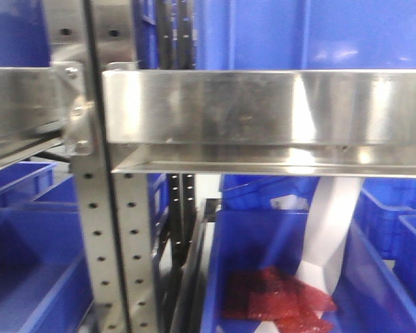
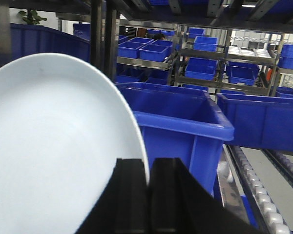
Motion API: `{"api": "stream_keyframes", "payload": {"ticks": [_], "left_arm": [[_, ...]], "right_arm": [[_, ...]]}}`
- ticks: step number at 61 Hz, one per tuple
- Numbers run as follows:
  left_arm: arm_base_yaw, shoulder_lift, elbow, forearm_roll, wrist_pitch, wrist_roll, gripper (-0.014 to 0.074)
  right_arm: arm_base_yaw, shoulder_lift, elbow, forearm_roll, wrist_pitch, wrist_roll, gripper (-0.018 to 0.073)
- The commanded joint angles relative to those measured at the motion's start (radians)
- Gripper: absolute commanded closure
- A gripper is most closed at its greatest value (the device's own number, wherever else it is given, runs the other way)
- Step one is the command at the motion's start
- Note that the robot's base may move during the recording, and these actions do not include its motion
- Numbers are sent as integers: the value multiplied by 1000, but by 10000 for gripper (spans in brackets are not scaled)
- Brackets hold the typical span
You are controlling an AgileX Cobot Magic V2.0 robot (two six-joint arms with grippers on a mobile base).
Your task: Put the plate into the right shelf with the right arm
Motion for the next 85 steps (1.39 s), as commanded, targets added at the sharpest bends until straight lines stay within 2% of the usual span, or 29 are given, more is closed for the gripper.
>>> {"api": "stream_keyframes", "payload": {"ticks": [1,52,63,74,85], "left_arm": [[-7,-9,8,0,-90,-6,643],[-7,-9,8,0,-90,-6,643],[-7,-9,8,0,-90,-6,643],[-7,-9,8,0,-90,-6,643],[-7,-9,8,0,-90,-6,643]], "right_arm": [[-4,15,-27,-5,-97,-6,531],[-4,31,-60,15,-115,-6,531],[-4,201,-234,35,-115,-6,531],[-4,499,-553,35,-113,-6,531],[-4,760,-790,35,-62,-6,531]]}}
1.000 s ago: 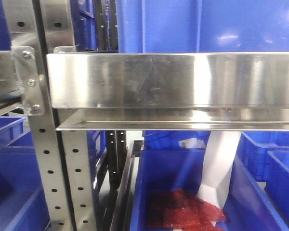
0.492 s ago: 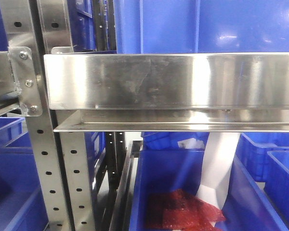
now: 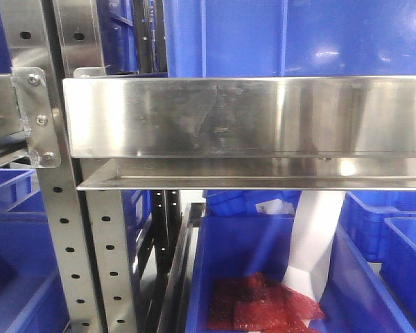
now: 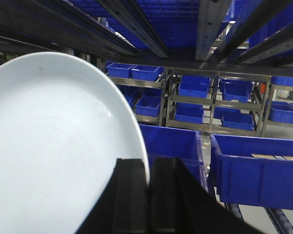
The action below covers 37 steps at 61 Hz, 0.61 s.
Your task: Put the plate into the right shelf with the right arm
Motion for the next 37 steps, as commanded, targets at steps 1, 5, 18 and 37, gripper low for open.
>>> {"api": "stream_keyframes", "payload": {"ticks": [1,5,18,37], "left_arm": [[-7,-9,8,0,-90,-6,643],[-7,-9,8,0,-90,-6,643],[-7,-9,8,0,-90,-6,643],[-7,-9,8,0,-90,-6,643]], "right_arm": [[-4,144,-143,3,-53,-6,531],[-4,216,-201,3,-41,-6,531],[-4,456,-319,3,-42,-6,531],[-4,667,-324,2,-44,-6,531]]}}
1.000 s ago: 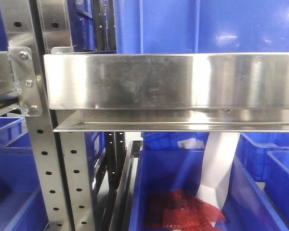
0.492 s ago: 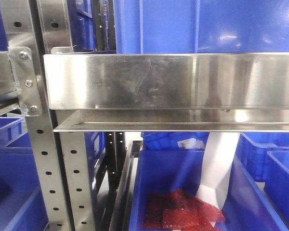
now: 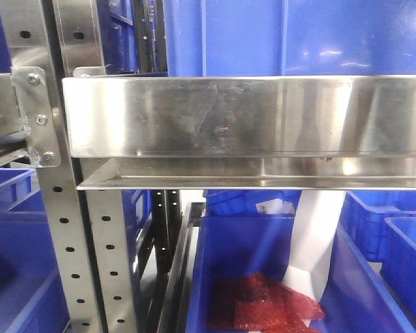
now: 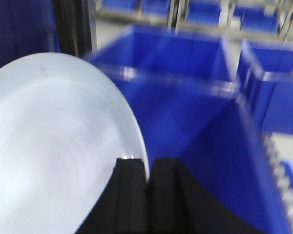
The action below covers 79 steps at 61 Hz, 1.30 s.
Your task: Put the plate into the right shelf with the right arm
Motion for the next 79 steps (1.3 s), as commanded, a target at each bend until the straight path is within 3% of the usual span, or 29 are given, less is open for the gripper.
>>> {"api": "stream_keyframes", "payload": {"ticks": [1,34,41,49,54,67,79], "left_arm": [[-7,-9,8,0,-90,-6,643],[-7,-9,8,0,-90,-6,643],[-7,-9,8,0,-90,-6,643],[-7,-9,8,0,-90,-6,643],[-7,-9,8,0,-90,-6,643],[-7,-9,8,0,-90,-6,643],[-7,-9,8,0,-90,-6,643]], "right_arm": [[-4,11,-42,1,-89,-6,531],[-4,106,-42,-27,-72,-6,506],[-4,105,-42,-27,-51,-6,337],[-4,100,-45,-27,-28,-6,38],[-4,84,-47,-27,-19,-6,-48],[-4,-29,-47,-27,-12,-6,66],[-4,-200,-16,-27,71,-6,379]]}}
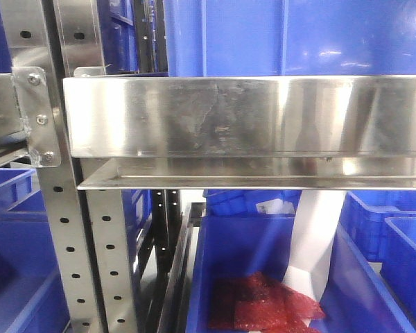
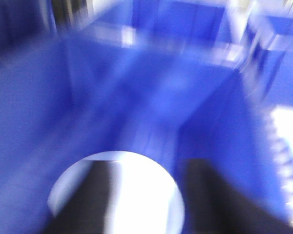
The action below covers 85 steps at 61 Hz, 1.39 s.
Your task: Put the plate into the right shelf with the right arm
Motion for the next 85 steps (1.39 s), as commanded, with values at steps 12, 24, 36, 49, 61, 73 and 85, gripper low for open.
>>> {"api": "stream_keyframes", "payload": {"ticks": [12,24,36,49,61,73,85], "left_arm": [[-7,-9,8,0,-90,-6,643],[-7,-9,8,0,-90,-6,643],[-7,-9,8,0,-90,-6,643],[-7,-9,8,0,-90,-6,643],[-7,-9,8,0,-90,-6,643],[-7,-9,8,0,-90,-6,643],[-7,-9,8,0,-90,-6,643]], "right_arm": [[-4,-384,184,-8,-18,-6,531],[-4,-691,465,-7,-18,-6,530],[-4,-1013,731,-7,-18,-6,530],[-4,-1247,895,-7,-16,-6,530],[-4,-1323,976,-7,-14,-6,530],[-4,-1325,997,-7,-11,-6,530],[-4,-1325,1003,0,-14,-6,530]]}}
